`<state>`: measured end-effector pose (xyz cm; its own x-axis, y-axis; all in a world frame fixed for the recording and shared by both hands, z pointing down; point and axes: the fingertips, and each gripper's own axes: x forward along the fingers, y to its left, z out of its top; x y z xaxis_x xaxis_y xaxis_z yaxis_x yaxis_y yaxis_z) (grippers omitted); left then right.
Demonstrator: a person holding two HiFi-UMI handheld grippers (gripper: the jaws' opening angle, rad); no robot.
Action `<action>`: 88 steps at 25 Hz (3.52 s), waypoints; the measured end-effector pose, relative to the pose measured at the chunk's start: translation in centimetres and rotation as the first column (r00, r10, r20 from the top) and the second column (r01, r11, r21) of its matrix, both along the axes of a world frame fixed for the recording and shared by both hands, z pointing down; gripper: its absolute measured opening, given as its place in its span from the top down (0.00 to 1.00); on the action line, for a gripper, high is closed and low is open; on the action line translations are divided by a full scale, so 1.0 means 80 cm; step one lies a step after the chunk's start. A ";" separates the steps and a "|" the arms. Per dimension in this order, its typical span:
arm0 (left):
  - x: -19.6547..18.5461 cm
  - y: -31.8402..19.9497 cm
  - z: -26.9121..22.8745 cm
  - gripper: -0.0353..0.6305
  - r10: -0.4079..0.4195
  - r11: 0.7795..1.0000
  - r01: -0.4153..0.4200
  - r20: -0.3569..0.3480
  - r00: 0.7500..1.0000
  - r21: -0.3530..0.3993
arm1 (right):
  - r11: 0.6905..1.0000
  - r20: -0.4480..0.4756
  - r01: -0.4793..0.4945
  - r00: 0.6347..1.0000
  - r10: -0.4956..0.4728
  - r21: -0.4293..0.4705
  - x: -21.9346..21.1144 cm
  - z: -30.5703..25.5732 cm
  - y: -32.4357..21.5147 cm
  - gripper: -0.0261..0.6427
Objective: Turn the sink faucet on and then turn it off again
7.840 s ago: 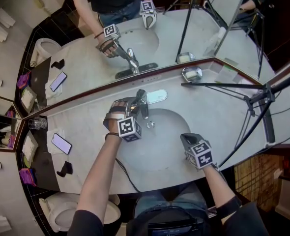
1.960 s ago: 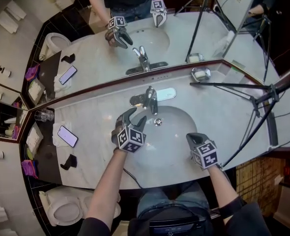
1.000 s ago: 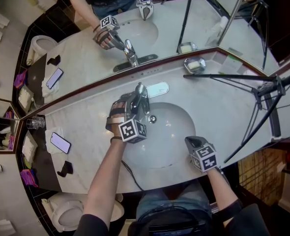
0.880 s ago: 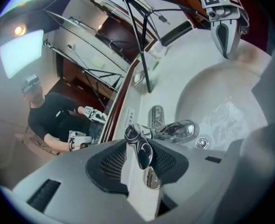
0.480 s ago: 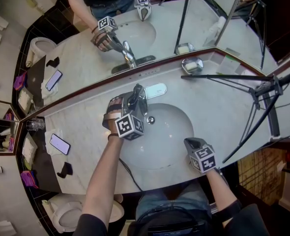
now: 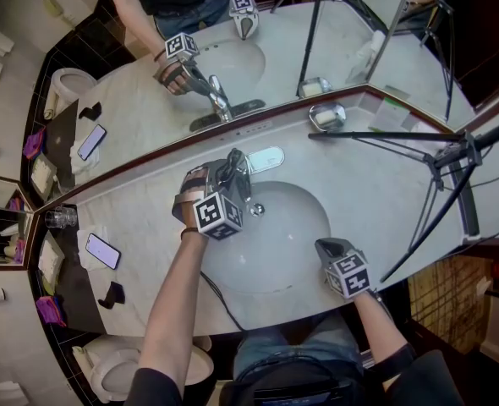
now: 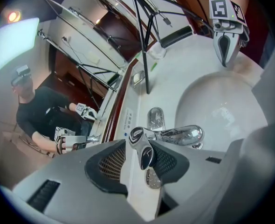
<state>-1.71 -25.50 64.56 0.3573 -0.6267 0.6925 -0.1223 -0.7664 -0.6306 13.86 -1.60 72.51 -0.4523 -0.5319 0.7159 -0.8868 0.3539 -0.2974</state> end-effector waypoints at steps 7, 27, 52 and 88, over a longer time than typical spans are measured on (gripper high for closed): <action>0.007 -0.017 -0.004 0.71 0.026 0.997 -0.025 0.014 1.000 -0.067 | 1.000 0.006 -0.001 1.000 0.001 0.002 0.000 -0.003 -0.001 0.93; -0.006 0.017 -0.009 0.79 0.045 0.997 -0.041 0.056 0.997 -0.058 | 1.000 0.003 0.012 1.000 -0.012 0.028 -0.002 -0.025 0.003 0.93; -0.134 0.220 -0.124 0.94 -0.605 0.796 0.433 -0.596 0.528 -0.423 | 0.972 -0.064 0.116 0.992 -0.105 0.204 -0.006 -0.155 -0.045 0.93; -0.167 0.283 -0.093 0.90 -0.680 0.728 0.435 -0.644 0.351 -0.531 | 0.974 -0.080 0.101 0.993 -0.087 0.201 -0.007 -0.157 -0.024 0.93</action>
<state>-15.09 -2.84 57.16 0.4272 -0.7637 0.4840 -0.8991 -0.4154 0.1380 13.30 -3.56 59.93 -0.4596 -0.6278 0.6281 -0.8627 0.4835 -0.1480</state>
